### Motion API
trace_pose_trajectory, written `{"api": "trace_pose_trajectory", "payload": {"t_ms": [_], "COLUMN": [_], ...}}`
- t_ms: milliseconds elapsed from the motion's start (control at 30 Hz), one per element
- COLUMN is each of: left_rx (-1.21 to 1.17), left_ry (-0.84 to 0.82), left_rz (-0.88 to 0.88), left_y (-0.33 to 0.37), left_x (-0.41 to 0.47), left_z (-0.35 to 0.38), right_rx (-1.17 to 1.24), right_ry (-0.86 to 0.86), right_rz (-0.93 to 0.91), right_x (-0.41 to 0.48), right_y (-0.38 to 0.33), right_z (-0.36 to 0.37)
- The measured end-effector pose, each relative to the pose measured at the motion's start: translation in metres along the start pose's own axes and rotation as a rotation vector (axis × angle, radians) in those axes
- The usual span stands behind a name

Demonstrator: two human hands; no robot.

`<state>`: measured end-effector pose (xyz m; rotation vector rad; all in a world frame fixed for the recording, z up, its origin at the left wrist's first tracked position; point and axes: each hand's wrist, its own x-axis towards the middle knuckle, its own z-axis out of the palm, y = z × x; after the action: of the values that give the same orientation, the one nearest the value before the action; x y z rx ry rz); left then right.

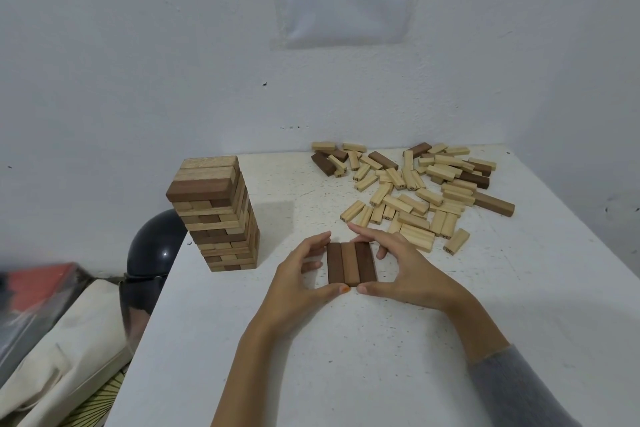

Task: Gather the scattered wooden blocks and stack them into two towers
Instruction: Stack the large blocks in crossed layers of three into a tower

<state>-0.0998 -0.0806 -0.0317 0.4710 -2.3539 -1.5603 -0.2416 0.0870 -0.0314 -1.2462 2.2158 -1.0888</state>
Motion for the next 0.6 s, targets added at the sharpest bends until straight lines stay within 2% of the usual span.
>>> {"api": "trace_pose_trajectory", "payload": {"t_ms": [600], "left_rx": [0.009], "left_ry": [0.006], "left_rz": [0.021], "left_y": [-0.0008], "left_x": [0.0017], "left_z": [-0.0004], "right_rx": [-0.001], "right_ry": [0.03], "right_rz": [0.009], "right_x": [0.0007], "right_y": [0.0023], "right_z": [0.0031]}}
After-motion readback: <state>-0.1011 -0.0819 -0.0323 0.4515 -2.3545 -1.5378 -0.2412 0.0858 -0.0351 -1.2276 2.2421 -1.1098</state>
